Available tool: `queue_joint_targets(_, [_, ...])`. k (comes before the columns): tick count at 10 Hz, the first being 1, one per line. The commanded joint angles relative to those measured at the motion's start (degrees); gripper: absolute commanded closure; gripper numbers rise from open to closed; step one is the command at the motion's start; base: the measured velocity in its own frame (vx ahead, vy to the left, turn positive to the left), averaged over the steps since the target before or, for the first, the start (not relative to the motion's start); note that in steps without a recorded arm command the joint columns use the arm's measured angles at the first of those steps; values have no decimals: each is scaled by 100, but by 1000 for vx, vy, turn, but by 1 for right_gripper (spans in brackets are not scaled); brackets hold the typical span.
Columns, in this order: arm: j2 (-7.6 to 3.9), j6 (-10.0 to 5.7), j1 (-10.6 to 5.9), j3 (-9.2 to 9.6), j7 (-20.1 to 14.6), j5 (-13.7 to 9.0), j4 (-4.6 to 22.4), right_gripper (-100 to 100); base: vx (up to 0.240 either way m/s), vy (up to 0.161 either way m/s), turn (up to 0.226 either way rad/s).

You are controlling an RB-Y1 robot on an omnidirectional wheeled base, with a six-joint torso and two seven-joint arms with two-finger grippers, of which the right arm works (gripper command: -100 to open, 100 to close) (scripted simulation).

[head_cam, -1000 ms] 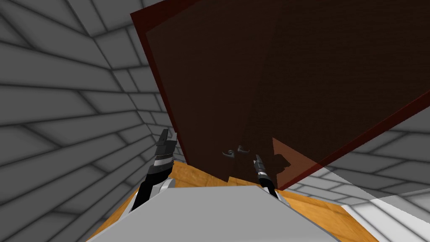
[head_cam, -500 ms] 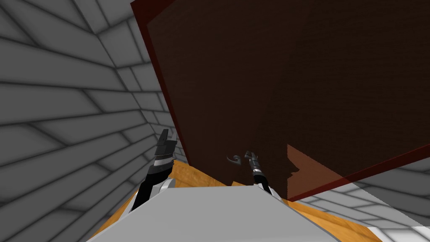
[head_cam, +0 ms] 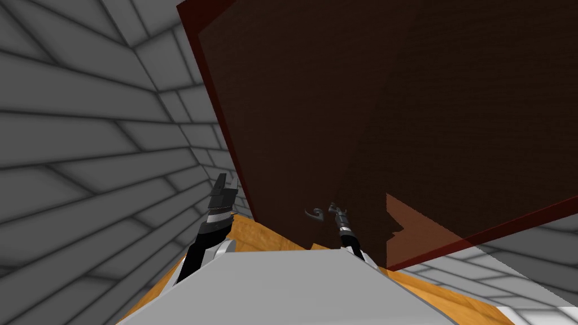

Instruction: Pull the door open

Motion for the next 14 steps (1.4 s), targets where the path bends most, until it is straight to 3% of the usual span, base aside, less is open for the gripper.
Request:
queue_joint_targets(1, [-23, -7, 7, -20, -1, -10, -4, 100, 0, 0, 0])
queue_joint_targets(2, [-157, 0, 106, -92, -8, -74, 47, 100, -94, -57, -82])
queue_joint_targets(3, [-157, 0, 106, -92, -8, -74, 47, 100, -115, -67, -30])
queue_joint_targets(4, [-258, -7, 167, -131, -15, -132, 83, 100, -128, -36, -37])
queue_joint_targets(6, [-258, -7, 167, -131, -15, -132, 166, 100, -63, -11, -29])
queue_joint_targets(9, [-462, -48, 271, -144, -36, -282, 178, 100, -93, 8, -40])
queue_joint_targets(10, [-325, 40, 401, -32, -96, -185, -180, -100, -147, 71, 98])
queue_joint_targets(14, [-243, -91, 430, 189, -255, -67, -254, -100, -185, 52, 61])
